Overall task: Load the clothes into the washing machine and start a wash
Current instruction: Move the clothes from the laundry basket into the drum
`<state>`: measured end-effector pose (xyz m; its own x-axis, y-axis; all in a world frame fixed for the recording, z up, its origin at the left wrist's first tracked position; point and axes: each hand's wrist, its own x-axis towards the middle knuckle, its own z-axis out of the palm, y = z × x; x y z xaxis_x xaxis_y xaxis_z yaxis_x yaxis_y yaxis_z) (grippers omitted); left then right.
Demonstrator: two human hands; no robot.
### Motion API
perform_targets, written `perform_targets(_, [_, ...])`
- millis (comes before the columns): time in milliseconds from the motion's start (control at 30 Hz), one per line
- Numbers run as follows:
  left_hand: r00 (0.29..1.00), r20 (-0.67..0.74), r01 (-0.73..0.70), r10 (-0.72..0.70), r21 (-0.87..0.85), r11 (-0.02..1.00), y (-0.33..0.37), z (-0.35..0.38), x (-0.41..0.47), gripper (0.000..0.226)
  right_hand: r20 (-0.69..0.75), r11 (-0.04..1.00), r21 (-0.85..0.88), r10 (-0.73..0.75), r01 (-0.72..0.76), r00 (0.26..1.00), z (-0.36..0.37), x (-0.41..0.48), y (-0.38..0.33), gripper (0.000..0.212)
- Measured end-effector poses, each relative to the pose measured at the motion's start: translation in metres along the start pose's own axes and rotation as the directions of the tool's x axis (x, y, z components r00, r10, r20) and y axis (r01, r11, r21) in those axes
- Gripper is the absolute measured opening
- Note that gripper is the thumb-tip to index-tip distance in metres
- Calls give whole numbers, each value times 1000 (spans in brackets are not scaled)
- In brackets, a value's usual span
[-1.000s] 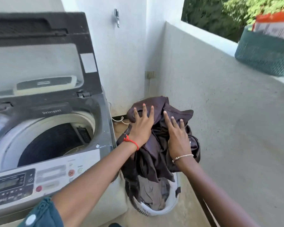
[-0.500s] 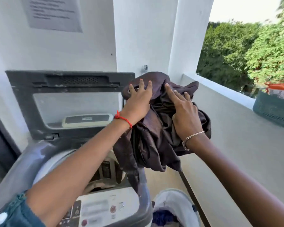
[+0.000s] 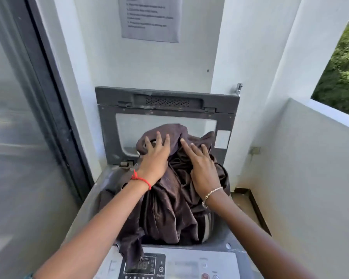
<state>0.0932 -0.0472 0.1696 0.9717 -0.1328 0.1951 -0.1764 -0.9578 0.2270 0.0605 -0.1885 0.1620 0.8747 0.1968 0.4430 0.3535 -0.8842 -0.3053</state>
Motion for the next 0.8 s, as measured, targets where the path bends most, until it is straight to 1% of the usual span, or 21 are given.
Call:
perform_targets(100, [993,101,55,-58,33,998,-26,42,-6,71,120,1000,-10,28,-27,992,51,-6,2,77])
perform_targets(167, [988,129,72,-82,79,994,-39,65,-6,71,190,998,-29,52,-47,981,75,-8,5,74])
perform_targets(367, [974,196,90,-117,139,986,-58,112,-3,70,309,994,-89,88,-64,947,122,-8,17,71])
perform_targets(433, [960,242,94,-137,181,979,-62,125,-6,71,366,992,-111,97,-60,926,135,-13,22,75])
perform_targets(467, [947,285,96,-150,196,976,-63,131,-8,72,402,991,-121,105,-61,909,141,-16,25,77])
perform_targets(533, [896,405,105,-180,201,974,-67,143,-14,74,492,988,-138,133,-73,860,152,-25,30,80])
perform_targets(633, [816,543,85,-199,227,970,-69,155,-23,81,637,981,-180,176,-77,751,169,-42,43,78])
perform_targets(700, [805,567,58,-176,221,974,-65,157,-24,87,692,976,-189,212,-109,690,174,-50,50,81])
perform_targets(733, [811,562,47,-161,212,976,-62,156,-22,89,704,974,-184,225,-133,673,174,-52,53,82])
perform_targets(800, [834,538,21,-120,187,982,-53,153,-16,91,692,972,-164,235,-168,682,168,-51,57,82])
